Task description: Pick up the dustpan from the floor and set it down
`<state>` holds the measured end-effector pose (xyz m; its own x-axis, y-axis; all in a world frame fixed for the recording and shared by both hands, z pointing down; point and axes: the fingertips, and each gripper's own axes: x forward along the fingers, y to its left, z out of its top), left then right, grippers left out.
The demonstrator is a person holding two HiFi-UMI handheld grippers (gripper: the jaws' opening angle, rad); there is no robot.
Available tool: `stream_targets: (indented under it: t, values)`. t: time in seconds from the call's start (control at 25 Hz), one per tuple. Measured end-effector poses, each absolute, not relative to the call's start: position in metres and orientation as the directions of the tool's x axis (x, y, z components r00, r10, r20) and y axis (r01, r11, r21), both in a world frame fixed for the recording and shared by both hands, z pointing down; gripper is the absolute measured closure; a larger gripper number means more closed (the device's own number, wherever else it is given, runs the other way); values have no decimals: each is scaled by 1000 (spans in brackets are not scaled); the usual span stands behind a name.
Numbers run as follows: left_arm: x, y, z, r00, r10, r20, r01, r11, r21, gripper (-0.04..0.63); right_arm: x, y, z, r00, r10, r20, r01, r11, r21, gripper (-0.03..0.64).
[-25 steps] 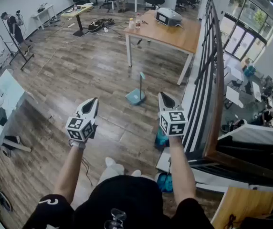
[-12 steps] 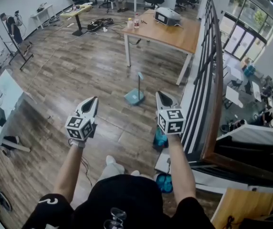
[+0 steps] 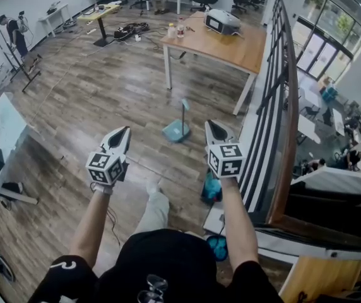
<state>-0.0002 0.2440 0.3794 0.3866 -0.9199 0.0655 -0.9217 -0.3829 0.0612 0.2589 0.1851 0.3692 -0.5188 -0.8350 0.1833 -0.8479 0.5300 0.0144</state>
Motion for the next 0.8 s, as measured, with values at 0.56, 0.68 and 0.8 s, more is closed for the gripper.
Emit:
stream_targets:
  t: [0.56, 0.68, 0.8]
  values:
    - [-43, 28, 381, 434, -897, 83, -899, -427, 98, 597, 213, -8, 373, -480, -850, 219, -871, 492, 2, 621]
    - [-53, -18, 376, 453, -887, 86, -890, -445, 94, 597, 202, -49, 371, -467, -857, 218, -879, 477, -7, 621]
    - [-64, -59, 372, 471, -878, 86, -881, -465, 87, 597, 191, -89, 367, -454, -865, 214, -887, 462, -12, 621]
